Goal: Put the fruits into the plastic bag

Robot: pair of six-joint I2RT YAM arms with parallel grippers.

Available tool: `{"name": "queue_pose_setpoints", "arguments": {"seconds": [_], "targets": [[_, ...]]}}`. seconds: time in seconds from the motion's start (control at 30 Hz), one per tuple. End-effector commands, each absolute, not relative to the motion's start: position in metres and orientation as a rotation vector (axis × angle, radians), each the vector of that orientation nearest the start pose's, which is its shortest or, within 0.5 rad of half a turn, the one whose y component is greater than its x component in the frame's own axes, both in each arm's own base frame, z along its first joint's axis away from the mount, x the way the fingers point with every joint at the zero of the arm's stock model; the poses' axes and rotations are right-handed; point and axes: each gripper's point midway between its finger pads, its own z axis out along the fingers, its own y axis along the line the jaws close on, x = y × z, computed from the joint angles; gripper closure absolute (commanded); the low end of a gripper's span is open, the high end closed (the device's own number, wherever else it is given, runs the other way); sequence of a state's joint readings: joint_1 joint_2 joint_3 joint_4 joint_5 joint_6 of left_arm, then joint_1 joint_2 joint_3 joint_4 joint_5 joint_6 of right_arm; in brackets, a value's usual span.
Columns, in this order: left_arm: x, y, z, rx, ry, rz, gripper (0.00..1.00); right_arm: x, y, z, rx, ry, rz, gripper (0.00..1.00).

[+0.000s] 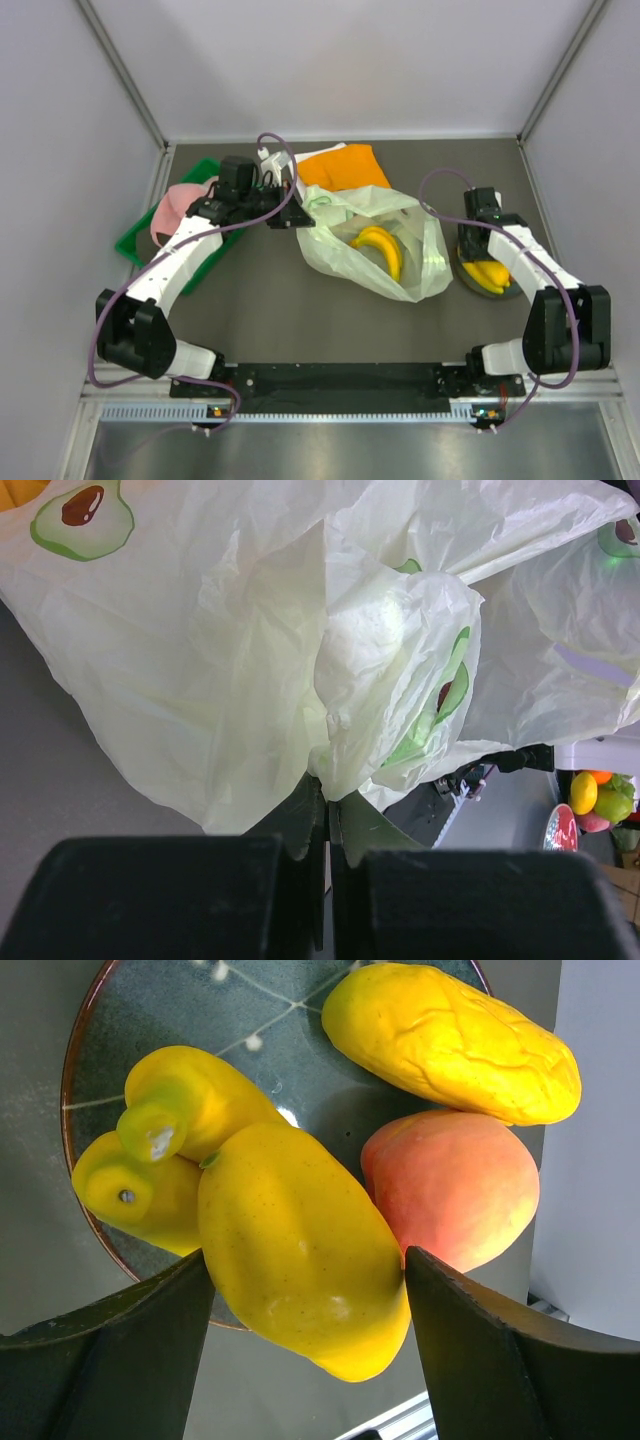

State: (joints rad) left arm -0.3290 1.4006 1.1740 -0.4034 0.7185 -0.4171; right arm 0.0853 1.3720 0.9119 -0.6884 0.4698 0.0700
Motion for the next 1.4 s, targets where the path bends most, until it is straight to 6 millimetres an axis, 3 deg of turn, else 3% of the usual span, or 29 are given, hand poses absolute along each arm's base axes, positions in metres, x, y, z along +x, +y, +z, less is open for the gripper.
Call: {"name": "queue_pose_setpoints", "arguments": {"seconds": [0.0, 0.3, 0.6, 1.1, 1.37], "targets": [[0.304, -0.239, 0.242, 0.363, 2.197, -1.202, 1.0, 0.289, -0.053, 0.102, 0.122, 2.581, -0.594, 0.24], [0.304, -0.239, 0.242, 0.367, 2.195, -1.202, 1.0, 0.289, -0.051, 0.1, 0.105, 2.59, -0.58, 0.29], [0.303, -0.24, 0.243, 0.368, 2.195, -1.204, 1.0, 0.282, -0.049, 0.109, 0.095, 2.582, -0.549, 0.53], [0.304, -0.239, 0.242, 0.362, 2.198, -1.202, 1.0, 0.272, -0.032, 0.15, 0.095, 2.539, -0.391, 0.61], [0.304, -0.239, 0.243, 0.362, 2.196, -1.201, 1.0, 0.268, -0.016, 0.187, 0.113, 2.449, -0.236, 0.64]]}}
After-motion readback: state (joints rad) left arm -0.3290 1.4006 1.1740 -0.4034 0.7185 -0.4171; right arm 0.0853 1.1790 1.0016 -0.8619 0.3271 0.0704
